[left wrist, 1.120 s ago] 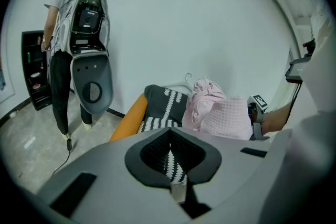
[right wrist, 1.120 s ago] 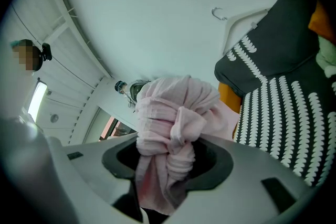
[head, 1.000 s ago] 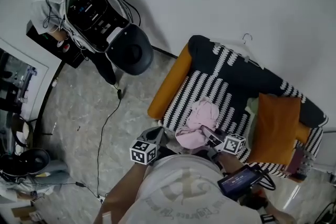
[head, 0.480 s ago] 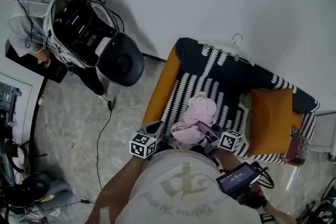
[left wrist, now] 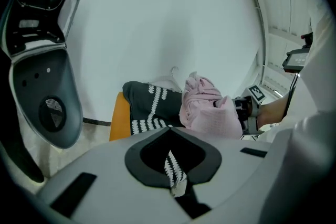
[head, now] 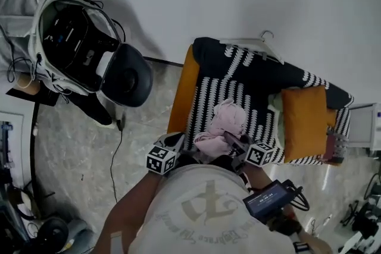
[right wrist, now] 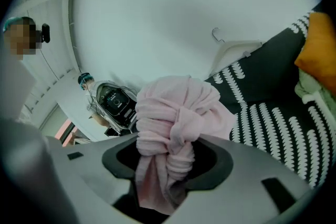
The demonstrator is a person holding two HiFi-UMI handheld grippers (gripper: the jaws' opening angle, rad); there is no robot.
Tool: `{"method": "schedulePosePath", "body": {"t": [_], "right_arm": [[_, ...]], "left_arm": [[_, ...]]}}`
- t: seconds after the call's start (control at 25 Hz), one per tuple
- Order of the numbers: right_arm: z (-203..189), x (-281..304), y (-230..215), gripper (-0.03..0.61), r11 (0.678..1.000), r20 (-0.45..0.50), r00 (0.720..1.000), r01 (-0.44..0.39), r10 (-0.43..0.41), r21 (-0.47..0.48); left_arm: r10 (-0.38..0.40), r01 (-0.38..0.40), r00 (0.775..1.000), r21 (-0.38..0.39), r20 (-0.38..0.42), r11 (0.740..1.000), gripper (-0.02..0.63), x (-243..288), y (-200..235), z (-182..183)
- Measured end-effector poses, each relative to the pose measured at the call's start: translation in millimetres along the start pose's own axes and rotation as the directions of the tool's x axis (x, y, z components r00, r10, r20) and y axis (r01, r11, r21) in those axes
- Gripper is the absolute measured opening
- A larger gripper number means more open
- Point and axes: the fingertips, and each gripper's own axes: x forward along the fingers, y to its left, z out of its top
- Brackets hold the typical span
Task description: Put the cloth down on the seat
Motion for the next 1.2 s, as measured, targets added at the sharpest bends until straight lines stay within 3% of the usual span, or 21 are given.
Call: {"method": "schedulePosePath", "body": {"t": [0.28,0.4,0.52,0.72,1.2], "right_arm": [[39,13,-32,0.235,0.987,-0.001,0.988,0.157,-0.157,-0.020],[26,19,-34,0.235,0.982,-0.040,0.982,0.186,-0.187,-0.034],[-4,35,-26,0.235,0.980,-0.080,0.977,0.191,-0.196,-0.061],[-16,63,-46,0.235,0.979,-0.128,0.972,0.193,-0.199,-0.057],[-21,110,-131,0.235,0.982,-0.247,0.951,0.191,-0.185,-0.003]], "left_arm": [[-0.046,0.047,0.998,0.028,-0.030,0.999,0.012,24,20,43],[-0.038,0.038,0.999,0.013,-0.027,0.999,0.012,17,32,36],[-0.021,0.021,0.999,-0.007,-0.028,1.000,0.012,-2,50,9],[-0.002,0.002,0.998,-0.004,-0.062,1.000,0.012,-2,49,-6],[0.060,-0.054,0.988,0.044,-0.143,0.998,0.012,45,55,19]]}}
